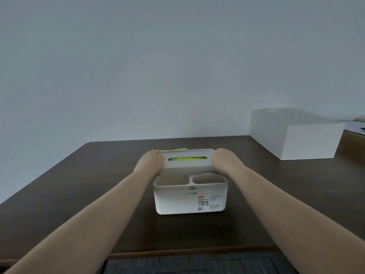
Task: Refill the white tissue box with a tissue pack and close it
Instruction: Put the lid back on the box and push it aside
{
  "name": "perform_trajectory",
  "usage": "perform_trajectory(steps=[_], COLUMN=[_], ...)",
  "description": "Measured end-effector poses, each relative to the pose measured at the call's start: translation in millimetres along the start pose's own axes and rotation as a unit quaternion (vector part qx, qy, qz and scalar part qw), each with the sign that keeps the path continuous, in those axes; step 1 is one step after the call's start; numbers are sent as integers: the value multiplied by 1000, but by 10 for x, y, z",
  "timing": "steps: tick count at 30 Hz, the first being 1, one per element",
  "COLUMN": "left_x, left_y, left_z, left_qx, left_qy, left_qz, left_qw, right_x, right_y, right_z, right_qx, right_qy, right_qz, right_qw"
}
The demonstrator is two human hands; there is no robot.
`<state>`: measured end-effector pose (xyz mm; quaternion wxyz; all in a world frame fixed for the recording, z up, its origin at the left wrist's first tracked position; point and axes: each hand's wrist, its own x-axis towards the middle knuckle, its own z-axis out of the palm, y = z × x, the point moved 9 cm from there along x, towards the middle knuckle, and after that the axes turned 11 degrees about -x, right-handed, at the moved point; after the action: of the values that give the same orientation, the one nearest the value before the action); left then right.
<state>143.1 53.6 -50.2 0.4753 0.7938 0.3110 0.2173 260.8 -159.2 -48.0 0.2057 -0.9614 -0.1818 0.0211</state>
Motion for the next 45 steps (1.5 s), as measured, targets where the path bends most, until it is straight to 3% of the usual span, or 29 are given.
perform_trajectory(steps=[7, 14, 31, 37, 41, 45], left_x=[-300, -379, -424, -414, -532, -525], left_y=[-100, -70, -17, -117, -68, -60], left_z=[99, 100, 59, 184, 166, 171], left_qx=[36, 70, 178, 80, 104, 118], left_qy=[-23, -28, 14, -28, 24, 20], left_qz=[10, 10, 25, -27, 16, 18], left_qw=[999, 997, 984, 996, 994, 993], right_x=[-240, -274, -229, -188, -175, -197], right_y=[6, -16, -28, -39, -30, -28], right_z=[117, 75, 93, 86, 136, 146], right_qx=[69, -6, -25, -31, -17, -24], right_qy=[12, 39, 49, 40, 46, 52], right_qz=[-3, -10, -28, -20, -26, -28], right_qw=[998, 999, 998, 999, 998, 998])
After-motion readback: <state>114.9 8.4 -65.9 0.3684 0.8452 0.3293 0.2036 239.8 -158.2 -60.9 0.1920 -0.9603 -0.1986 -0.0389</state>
